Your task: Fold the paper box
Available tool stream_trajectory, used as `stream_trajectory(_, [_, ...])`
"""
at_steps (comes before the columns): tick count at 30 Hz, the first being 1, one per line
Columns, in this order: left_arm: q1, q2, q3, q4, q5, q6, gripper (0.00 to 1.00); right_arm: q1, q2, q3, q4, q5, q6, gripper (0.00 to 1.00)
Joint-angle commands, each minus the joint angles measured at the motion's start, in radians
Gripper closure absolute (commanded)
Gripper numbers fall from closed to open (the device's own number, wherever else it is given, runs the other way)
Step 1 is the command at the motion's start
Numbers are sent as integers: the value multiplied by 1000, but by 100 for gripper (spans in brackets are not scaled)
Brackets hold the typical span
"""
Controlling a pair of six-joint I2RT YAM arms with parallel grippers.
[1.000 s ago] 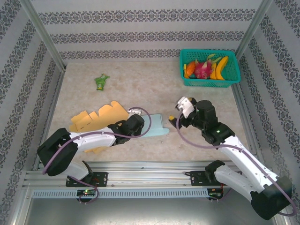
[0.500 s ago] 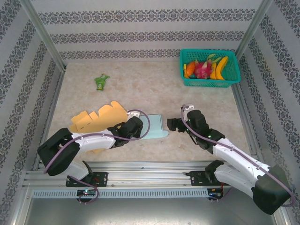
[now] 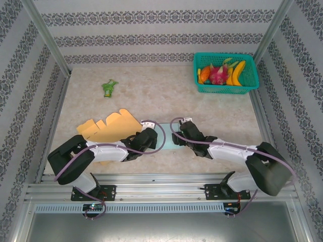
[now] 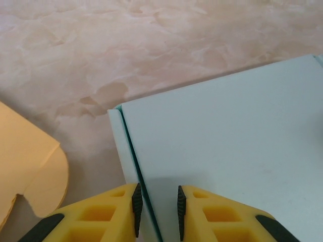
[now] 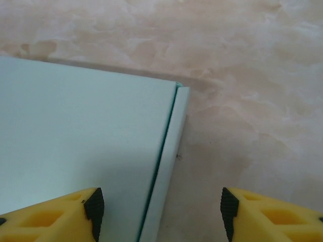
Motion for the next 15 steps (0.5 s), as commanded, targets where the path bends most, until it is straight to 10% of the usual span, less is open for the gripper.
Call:
stream_trajectory(1, [-18, 54, -7, -1, 43, 34, 72, 2, 43, 20, 96, 22, 10, 38])
stream_trajectory(15, [-18, -34, -10, 3, 12, -15, 69, -1, 45, -140, 303, 28, 109, 53])
